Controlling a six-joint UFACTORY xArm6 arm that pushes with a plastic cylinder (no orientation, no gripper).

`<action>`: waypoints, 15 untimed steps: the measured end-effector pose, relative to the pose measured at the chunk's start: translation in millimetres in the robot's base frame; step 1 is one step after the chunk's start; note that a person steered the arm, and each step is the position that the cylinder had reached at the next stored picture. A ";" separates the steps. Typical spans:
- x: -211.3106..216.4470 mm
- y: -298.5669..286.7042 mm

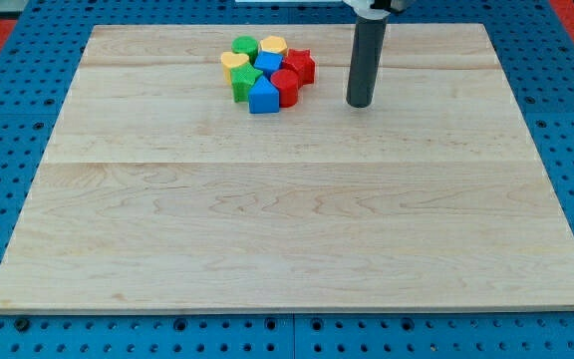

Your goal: Separate red circle from the group of blocks

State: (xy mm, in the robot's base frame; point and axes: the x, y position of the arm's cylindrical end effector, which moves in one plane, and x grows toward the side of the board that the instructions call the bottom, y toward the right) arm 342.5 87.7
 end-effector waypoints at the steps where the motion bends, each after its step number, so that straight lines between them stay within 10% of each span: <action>1: -39.5 9.2; 4: -150.2 -49.7; 6: -139.8 -133.4; 12: 94.8 -35.3; 15: 127.0 -53.2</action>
State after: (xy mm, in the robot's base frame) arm 469.5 34.6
